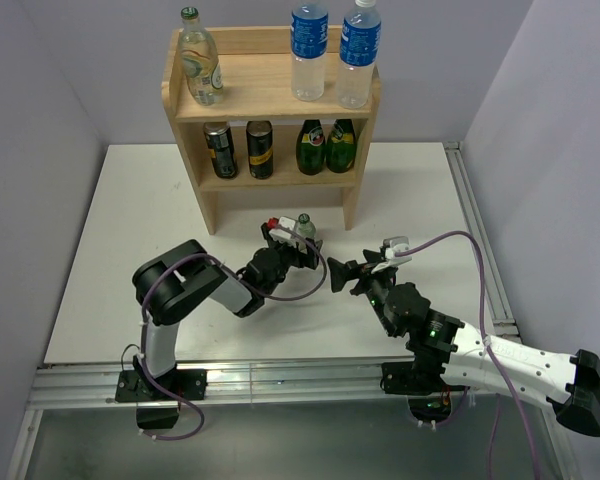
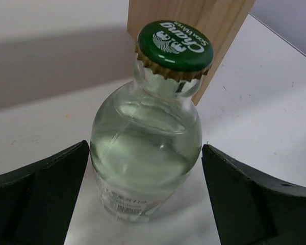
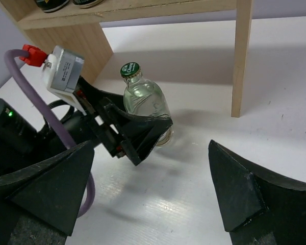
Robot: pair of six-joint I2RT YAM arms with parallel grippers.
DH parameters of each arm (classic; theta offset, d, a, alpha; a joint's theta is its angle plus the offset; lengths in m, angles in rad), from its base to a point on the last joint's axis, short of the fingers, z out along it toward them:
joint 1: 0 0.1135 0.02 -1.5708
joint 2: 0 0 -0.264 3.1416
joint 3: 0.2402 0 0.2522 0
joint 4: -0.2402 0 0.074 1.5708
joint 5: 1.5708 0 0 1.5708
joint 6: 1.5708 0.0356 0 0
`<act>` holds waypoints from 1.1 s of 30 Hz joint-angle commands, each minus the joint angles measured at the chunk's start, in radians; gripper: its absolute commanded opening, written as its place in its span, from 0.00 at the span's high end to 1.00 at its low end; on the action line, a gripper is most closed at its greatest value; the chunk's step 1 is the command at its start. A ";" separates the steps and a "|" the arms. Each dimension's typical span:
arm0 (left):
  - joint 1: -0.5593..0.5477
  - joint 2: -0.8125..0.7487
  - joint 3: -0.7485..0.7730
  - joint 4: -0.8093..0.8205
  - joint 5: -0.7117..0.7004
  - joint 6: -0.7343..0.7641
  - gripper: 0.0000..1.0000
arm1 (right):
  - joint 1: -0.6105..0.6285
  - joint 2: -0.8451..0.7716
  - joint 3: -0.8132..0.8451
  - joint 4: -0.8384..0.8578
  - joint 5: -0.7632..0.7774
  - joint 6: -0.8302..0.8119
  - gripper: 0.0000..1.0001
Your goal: Place and organize the beverage onto the shelf
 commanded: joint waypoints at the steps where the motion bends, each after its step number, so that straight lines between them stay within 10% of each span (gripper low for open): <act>1: 0.005 0.022 0.043 0.016 0.042 0.021 0.01 | -0.010 -0.015 -0.011 0.038 -0.007 0.009 0.00; 23: 0.015 0.064 0.152 -0.117 -0.026 0.010 0.33 | -0.026 -0.022 -0.017 0.043 -0.032 0.017 0.00; 29: 0.015 0.042 0.147 -0.142 -0.037 0.008 0.53 | -0.028 -0.020 -0.019 0.044 -0.033 0.018 0.00; 30: 0.015 0.041 0.147 -0.145 -0.037 0.010 0.85 | -0.028 -0.018 -0.019 0.044 -0.032 0.018 0.00; 33: 0.015 0.030 0.144 -0.154 -0.066 -0.002 1.00 | -0.028 -0.018 -0.020 0.044 -0.030 0.017 0.00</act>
